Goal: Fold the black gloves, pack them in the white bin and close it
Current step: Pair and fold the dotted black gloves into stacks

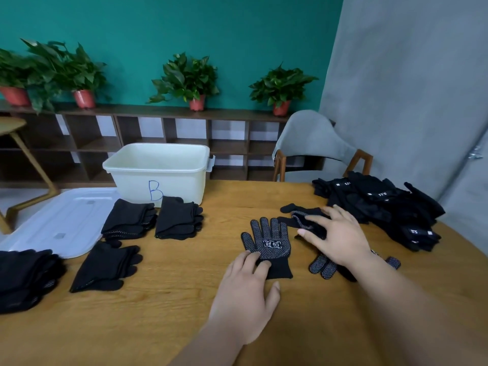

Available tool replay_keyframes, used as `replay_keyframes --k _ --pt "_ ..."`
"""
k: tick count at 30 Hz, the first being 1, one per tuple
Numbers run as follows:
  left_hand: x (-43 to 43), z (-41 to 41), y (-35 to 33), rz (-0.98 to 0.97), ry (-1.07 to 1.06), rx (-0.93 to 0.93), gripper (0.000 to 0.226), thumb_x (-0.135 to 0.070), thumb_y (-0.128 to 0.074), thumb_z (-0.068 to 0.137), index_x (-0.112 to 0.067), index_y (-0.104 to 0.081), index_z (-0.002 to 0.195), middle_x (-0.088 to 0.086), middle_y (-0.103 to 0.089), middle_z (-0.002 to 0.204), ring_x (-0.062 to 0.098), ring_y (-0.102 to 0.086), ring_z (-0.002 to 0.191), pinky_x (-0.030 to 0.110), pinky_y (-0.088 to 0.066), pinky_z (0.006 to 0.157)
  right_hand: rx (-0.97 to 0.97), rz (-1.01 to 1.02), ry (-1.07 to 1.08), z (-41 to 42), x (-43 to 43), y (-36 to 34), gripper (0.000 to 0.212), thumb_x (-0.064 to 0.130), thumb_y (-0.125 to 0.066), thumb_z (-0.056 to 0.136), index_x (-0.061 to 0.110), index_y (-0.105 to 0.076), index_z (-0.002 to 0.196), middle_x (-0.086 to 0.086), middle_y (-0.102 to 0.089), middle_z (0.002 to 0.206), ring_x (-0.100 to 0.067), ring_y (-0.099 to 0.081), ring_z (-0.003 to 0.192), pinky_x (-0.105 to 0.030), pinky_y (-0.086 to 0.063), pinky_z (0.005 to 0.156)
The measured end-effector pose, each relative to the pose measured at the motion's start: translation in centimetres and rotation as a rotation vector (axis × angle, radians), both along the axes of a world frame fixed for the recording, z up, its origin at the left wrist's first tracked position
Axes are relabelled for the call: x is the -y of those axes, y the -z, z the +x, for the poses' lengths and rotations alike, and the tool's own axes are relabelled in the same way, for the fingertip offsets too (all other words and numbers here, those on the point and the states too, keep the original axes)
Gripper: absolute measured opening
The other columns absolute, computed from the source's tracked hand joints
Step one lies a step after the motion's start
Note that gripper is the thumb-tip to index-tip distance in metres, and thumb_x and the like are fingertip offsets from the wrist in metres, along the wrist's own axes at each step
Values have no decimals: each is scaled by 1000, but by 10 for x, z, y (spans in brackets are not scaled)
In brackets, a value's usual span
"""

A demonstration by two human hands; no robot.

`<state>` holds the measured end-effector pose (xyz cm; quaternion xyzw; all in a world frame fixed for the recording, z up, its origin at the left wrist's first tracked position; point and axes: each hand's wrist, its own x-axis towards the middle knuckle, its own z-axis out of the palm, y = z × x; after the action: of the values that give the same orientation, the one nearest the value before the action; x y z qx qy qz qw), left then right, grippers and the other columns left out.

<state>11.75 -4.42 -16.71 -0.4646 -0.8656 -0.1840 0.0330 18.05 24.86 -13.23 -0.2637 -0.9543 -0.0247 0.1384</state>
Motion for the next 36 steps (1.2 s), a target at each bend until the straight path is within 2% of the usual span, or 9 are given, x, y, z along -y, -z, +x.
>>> replay_keyframes --k 5,11,14,17,20,23,26,29,36 --pt "-1 1 2 14 -9 -24 60 -59 -25 106 -30 -41 156 -6 -28 165 17 -12 158 37 -17 130 224 -35 -72 -21 22 -16 81 89 -10 91 49 -45 153 4 -16 174 -26 1 161 -54 -3 129" --pt "0 1 2 24 0 -27 60 -58 -27 106 -27 -47 153 -5 -35 160 18 -18 155 38 -22 128 352 -68 -5 -45 22 -19 70 67 -20 105 27 -48 155 4 -41 163 -21 -21 156 -52 -6 129" --pt "1 -1 2 24 4 -27 61 -57 -27 106 -25 -46 153 -4 -36 160 18 -19 155 38 -22 128 131 -85 -28 -48 18 -34 53 55 -38 106 28 -59 146 3 -55 151 -23 -41 144 -50 -22 126" --pt "1 -2 3 19 2 -25 61 -58 -27 106 -25 -46 154 -4 -36 159 18 -19 154 38 -23 128 -347 -214 -92 -39 21 -65 30 43 -67 97 29 -75 123 6 -71 125 -18 -63 117 -42 -49 107" --pt "1 -1 4 21 -2 -30 61 -58 -27 106 -26 -46 154 -5 -37 158 16 -20 153 38 -24 127 -760 -475 -119 -28 26 -97 17 24 -82 89 31 -78 104 15 -75 105 -1 -70 96 -24 -56 89" --pt "1 -1 5 24 -9 -29 60 -57 -27 106 -26 -47 153 -5 -37 158 16 -21 152 38 -25 127 -903 -780 -168 -22 21 -115 18 14 -81 90 26 -78 104 9 -77 105 1 -72 88 -19 -58 78" --pt "1 -1 4 32 -18 -37 59 -56 -28 106 -27 -48 153 -5 -39 157 16 -23 151 38 -25 126 -644 -630 -52 -13 2 -104 25 25 -83 90 30 -77 113 6 -77 115 -14 -72 108 -39 -58 96" --pt "1 -1 5 38 -27 -40 60 -57 -28 105 -26 -51 151 -5 -42 155 17 -25 151 39 -28 125 -309 -435 75 6 -6 -79 37 36 -81 89 31 -73 124 0 -73 125 -22 -69 110 -39 -54 101" --pt "2 -2 6 52 -30 -57 58 -56 -28 106 -26 -54 148 -7 -42 152 15 -27 148 37 -29 123 -339 -262 66 48 16 -20 18 38 -76 89 35 -71 107 12 -59 105 -14 -64 99 -32 -54 79"
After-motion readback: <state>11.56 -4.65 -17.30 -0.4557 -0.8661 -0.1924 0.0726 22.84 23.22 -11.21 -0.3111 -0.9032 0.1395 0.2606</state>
